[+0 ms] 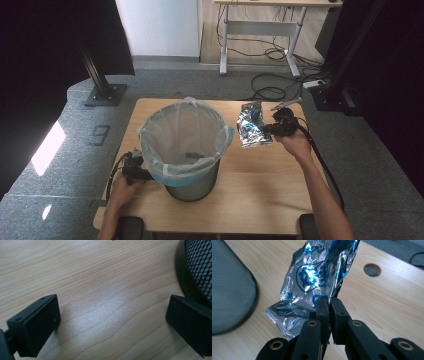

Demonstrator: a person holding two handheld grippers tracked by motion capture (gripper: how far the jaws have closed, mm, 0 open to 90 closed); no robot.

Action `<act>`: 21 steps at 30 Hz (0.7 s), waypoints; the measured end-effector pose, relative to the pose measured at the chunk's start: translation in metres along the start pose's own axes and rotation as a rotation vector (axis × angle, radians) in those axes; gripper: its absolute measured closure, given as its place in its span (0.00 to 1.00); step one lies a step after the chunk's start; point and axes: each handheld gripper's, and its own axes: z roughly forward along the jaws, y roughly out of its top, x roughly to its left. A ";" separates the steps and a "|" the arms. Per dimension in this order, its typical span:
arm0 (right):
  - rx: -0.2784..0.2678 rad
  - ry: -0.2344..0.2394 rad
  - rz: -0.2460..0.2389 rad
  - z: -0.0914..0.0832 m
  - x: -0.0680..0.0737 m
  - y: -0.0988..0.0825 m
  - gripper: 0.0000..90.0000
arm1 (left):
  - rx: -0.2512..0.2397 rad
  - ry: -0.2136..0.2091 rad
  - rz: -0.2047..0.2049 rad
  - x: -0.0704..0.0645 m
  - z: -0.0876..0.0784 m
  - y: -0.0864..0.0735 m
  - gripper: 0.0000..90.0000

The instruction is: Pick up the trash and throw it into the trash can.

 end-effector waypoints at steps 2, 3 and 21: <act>-0.007 0.011 -0.007 -0.006 0.003 0.005 0.95 | 0.000 0.000 0.000 0.000 0.000 0.000 0.00; -0.011 0.015 -0.011 -0.008 0.003 0.007 0.95 | 0.000 0.000 0.000 0.000 0.000 0.000 0.00; -0.058 0.042 -0.035 -0.053 0.011 0.042 0.94 | 0.000 0.000 0.000 0.000 0.000 0.000 0.00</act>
